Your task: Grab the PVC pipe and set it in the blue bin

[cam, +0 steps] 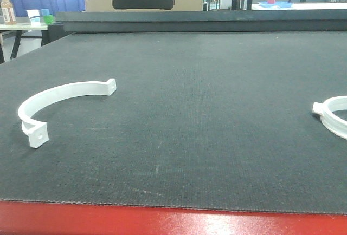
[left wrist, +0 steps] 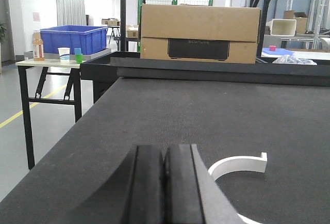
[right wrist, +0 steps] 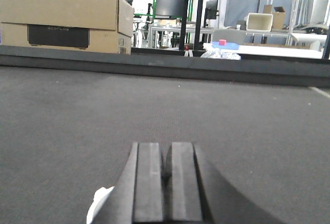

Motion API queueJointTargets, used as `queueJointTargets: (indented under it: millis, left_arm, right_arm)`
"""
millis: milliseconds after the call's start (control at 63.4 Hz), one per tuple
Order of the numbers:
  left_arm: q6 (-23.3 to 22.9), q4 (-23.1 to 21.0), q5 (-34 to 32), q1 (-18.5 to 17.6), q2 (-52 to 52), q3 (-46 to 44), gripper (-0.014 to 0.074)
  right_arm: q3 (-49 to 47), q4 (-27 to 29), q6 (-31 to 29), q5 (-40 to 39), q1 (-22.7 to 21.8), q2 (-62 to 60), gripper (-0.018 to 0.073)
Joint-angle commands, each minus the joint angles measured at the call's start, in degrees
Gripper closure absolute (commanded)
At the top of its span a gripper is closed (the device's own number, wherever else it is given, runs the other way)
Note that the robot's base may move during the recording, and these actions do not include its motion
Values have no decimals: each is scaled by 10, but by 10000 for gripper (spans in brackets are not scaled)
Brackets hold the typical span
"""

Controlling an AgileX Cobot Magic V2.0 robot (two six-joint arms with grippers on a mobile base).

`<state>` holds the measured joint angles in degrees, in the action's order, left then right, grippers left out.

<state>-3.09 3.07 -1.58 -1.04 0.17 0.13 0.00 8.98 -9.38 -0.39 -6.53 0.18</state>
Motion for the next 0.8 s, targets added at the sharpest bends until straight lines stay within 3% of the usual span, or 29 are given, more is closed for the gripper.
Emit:
queueJointTargets:
  millis: [0, 331, 552, 789]
  left_arm:
    - [1, 2, -11, 0, -2, -1, 707]
    - [1, 0, -11, 0, -2, -1, 707]
    - [1, -1, -11, 0, -2, -1, 707]
    - [1, -13, -14, 0, -2, -1, 707]
  right_arm:
    - [0, -7, -2, -22, -3, -2, 720]
    - [0, -7, -2, -68, -3, -2, 720]
    - [0, -1, 2, -191, -3, -2, 720]
    - [-37, 15, 15, -45, -2, -2, 720]
